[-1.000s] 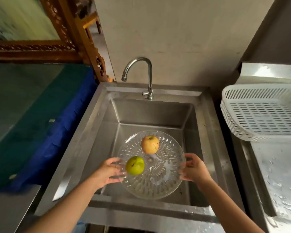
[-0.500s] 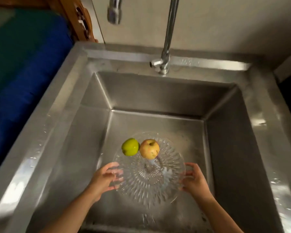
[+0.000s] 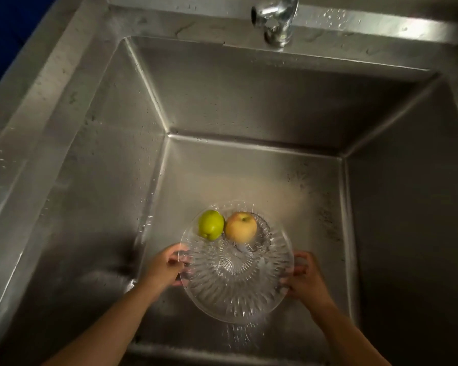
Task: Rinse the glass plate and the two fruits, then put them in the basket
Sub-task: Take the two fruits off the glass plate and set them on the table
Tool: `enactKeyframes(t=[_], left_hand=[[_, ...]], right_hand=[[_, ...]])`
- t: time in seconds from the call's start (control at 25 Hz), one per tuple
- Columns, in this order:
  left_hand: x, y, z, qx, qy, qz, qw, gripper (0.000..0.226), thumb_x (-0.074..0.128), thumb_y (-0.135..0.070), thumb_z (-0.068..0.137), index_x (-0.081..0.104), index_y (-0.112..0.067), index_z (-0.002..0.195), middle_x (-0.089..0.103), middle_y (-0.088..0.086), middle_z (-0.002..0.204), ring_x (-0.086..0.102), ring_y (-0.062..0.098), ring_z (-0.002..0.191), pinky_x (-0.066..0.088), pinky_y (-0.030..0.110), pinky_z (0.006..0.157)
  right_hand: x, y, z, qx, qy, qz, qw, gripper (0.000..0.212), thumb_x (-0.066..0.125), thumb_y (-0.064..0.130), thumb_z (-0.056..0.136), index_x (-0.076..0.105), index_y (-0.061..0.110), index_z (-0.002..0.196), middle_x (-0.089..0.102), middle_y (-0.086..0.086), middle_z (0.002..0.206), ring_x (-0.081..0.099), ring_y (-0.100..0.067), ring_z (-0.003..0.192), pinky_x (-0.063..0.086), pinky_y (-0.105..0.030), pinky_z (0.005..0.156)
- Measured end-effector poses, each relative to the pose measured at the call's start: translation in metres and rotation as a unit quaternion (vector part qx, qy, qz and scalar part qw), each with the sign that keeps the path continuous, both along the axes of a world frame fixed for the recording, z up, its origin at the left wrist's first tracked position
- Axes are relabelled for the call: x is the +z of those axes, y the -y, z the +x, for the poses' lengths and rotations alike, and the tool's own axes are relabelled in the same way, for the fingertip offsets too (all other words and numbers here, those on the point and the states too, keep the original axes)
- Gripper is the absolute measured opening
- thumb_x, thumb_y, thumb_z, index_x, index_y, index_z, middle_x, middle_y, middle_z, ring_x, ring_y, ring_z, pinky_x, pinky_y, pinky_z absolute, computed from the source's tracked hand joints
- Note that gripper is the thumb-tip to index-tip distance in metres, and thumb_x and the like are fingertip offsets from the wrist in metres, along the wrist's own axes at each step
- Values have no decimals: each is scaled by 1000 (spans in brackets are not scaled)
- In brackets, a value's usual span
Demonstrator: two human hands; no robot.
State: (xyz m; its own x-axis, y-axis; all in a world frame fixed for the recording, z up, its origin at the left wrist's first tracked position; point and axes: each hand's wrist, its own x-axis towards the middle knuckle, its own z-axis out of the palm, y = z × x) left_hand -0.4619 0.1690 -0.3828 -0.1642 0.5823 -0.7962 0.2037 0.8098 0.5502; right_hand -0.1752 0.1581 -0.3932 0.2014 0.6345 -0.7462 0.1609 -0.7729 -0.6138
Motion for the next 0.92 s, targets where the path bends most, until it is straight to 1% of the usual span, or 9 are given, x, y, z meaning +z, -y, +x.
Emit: enactKeyframes(t=[0.16,0.24,0.32,0.4,0.44,0.56,0.68,0.8,0.92], left_hand=[[-12,3,2,-25,-34,6,999,32,48,6,87,58,-14,110,62,5,89,64,25,83,58,37,67],[-15,5,5,-30,-51,13,998,29,52,4,85,59,-11,109,63,6,87,65,29,84,58,38,70],[-15,1,5,-78,-133,56,986,26,62,-5,81,61,-12,106,64,5,86,66,29,87,56,34,70],[-11,-5,6,-89,-229,124,961,41,70,-18,75,58,-13,114,61,4,98,64,23,88,50,27,69],[-7,-9,9,-61,-237,148,958,52,71,-24,74,53,-14,121,58,4,106,62,21,88,49,27,71],[5,-27,28,1,-138,103,985,75,72,-41,70,38,-22,134,53,0,111,61,21,94,53,37,79],[7,-39,47,36,-34,16,999,77,74,-37,71,35,-21,135,54,3,113,62,25,100,56,41,81],[2,-45,54,101,-15,-9,995,54,72,-28,76,48,-10,121,58,14,119,63,29,100,57,35,73],[-1,-44,59,140,11,15,990,43,74,-17,74,56,-8,111,60,9,105,62,25,94,55,30,70]], right_hand=[[-16,1,1,38,23,-9,999,54,70,-9,66,47,35,88,62,-8,84,63,-25,82,58,-53,73],[-20,-2,2,90,61,-15,994,47,72,-1,69,46,30,93,63,-6,84,63,-24,81,58,-49,75],[-16,-10,4,125,116,-5,985,39,72,9,71,49,23,98,65,-5,85,63,-20,78,57,-39,71],[-5,-23,1,117,166,51,978,40,75,22,70,52,20,103,64,-1,91,59,-7,73,50,-25,60],[3,-32,-4,116,185,90,972,45,74,29,70,53,21,108,60,1,95,56,-2,74,44,-18,58],[19,-64,-36,185,137,168,959,60,74,38,70,49,28,124,48,3,112,55,-10,93,46,-20,74],[18,-83,-64,283,77,136,946,72,73,38,69,43,31,134,47,4,122,50,-12,106,45,-28,90],[6,-86,-68,305,85,121,941,65,76,34,67,51,30,127,58,2,119,50,-11,98,41,-22,80],[2,-86,-64,262,60,102,958,55,78,28,65,56,31,115,60,4,106,56,-12,88,45,-17,66]])
